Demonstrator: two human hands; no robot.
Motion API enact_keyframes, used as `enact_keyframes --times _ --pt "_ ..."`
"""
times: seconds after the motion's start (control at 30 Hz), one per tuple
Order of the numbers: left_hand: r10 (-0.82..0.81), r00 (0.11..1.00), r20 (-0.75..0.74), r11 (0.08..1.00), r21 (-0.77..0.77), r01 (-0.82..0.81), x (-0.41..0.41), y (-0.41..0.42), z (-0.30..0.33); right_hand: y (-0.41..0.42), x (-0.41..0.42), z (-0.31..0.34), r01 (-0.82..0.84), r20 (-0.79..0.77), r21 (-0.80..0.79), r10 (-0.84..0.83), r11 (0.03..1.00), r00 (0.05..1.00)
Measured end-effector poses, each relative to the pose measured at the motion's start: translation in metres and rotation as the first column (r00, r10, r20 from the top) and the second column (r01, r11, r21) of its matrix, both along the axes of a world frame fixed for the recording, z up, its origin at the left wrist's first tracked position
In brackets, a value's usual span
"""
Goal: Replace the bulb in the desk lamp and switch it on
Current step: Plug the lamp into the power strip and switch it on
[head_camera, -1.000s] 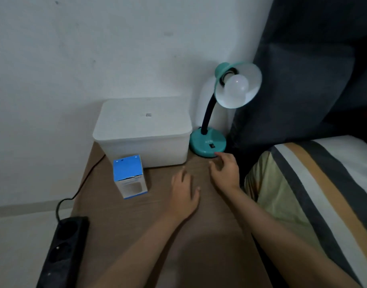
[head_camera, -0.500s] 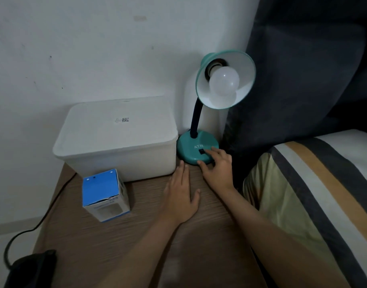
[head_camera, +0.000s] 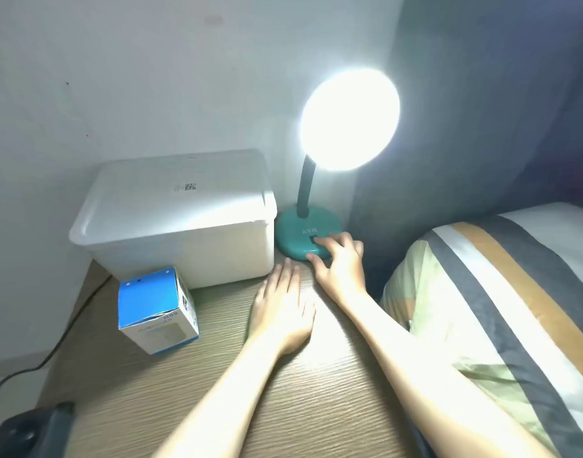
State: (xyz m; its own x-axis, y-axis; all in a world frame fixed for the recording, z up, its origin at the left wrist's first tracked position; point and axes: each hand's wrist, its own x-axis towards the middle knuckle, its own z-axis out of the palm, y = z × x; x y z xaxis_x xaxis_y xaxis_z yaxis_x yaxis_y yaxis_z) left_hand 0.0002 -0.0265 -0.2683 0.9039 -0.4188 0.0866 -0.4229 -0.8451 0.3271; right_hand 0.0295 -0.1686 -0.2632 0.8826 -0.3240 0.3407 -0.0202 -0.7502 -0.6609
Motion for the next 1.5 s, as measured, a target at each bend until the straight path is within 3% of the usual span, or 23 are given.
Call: enact_keyframes --times 1.5 --pt "0.002 1.000 0.001 1.000 -0.003 -0.002 -0.0001 0.0005 -0.0005 -0.0004 -0.0002 -0.0035 -0.034 -0.014 -0.021 0.033 0.999 0.999"
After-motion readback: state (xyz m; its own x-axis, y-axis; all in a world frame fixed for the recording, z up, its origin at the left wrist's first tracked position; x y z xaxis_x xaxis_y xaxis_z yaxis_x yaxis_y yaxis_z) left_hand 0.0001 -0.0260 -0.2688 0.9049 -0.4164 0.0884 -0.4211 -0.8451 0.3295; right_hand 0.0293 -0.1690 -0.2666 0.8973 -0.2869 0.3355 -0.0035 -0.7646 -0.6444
